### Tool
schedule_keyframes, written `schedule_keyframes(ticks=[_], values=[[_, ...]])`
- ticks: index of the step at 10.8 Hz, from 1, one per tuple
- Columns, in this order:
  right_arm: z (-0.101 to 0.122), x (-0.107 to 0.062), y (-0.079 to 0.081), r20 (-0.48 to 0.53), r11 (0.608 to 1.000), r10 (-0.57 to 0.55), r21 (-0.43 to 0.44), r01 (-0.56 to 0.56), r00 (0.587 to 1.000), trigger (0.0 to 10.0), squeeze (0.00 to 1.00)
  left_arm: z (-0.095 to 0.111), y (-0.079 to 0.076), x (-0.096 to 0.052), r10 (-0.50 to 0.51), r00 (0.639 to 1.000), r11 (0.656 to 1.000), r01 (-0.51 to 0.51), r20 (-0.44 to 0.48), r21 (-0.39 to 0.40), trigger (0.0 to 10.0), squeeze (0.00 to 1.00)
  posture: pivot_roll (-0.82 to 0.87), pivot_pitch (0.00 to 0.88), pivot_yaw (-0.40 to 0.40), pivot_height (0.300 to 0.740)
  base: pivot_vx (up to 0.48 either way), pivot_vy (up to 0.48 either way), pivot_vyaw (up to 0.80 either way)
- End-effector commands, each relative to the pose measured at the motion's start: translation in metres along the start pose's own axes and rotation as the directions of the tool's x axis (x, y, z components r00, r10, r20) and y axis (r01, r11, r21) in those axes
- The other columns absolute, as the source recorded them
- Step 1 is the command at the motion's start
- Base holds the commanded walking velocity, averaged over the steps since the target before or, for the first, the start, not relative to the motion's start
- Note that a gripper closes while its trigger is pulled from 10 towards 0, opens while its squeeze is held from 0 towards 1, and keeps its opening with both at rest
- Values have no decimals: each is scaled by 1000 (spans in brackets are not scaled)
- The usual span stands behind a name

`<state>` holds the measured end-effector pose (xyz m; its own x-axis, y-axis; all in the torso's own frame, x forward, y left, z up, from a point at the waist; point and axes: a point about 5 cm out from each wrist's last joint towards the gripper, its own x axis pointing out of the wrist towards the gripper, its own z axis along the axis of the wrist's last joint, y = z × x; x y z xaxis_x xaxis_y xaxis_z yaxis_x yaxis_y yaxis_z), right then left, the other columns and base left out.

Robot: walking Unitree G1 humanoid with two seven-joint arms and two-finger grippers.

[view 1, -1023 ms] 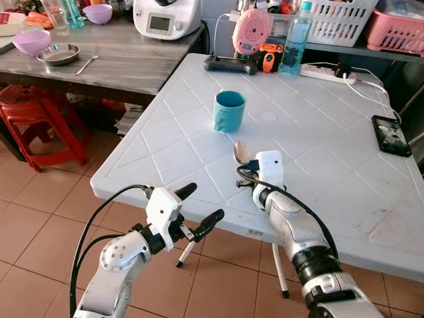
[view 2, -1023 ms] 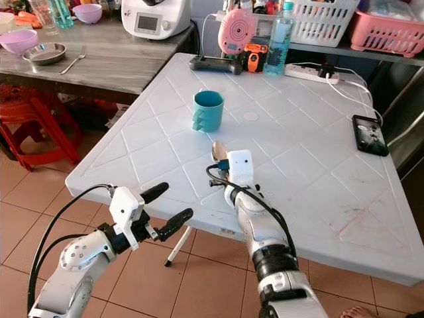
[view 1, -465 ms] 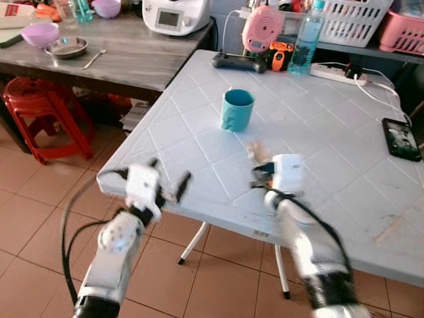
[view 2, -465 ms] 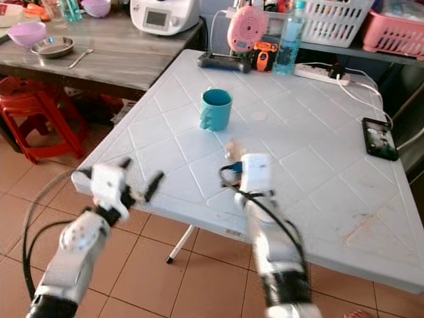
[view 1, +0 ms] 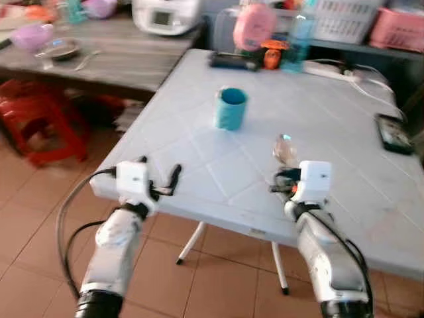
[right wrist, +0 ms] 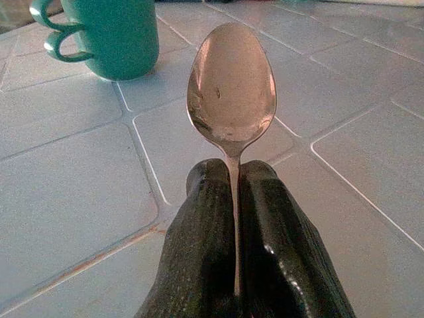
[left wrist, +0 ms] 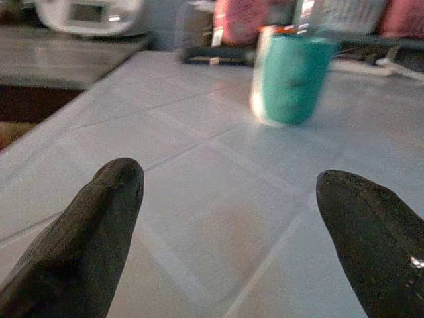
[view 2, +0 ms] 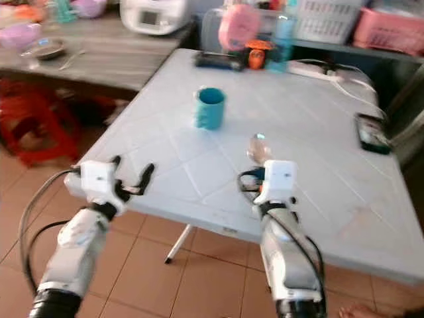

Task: Setting the table

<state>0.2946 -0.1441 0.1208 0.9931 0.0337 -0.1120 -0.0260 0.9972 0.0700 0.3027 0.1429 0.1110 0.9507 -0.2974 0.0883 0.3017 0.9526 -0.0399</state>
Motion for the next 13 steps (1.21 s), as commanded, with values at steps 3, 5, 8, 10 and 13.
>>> schedule_keyframes(ticks=[3,5,8,10,13], values=[[5,-3,3,26,1000,-3,-8,3,1000,10000,0,1,0,0,-8,1000,1000,8,4,5,10000,0,69,67,-23,740,0,381,-800],[6,-2,4,30,1000,3,-6,-3,1000,10000,0,2,1,1,-7,1000,1000,7,6,8,10000,0,69,67,-24,740,0,403,-606],[6,-2,7,38,1000,11,-9,-11,999,10000,0,2,1,2,-10,1000,1000,10,9,11,10000,0,72,64,-23,740,0,419,0],[9,-2,7,54,1000,20,-11,-19,998,10000,0,3,1,3,-4,1000,1000,4,13,13,10000,0,71,64,-23,740,0,424,0],[11,-4,8,78,999,26,-20,-25,997,10000,0,3,3,4,30,999,999,-30,19,28,10000,0,67,67,-24,740,0,426,0]])
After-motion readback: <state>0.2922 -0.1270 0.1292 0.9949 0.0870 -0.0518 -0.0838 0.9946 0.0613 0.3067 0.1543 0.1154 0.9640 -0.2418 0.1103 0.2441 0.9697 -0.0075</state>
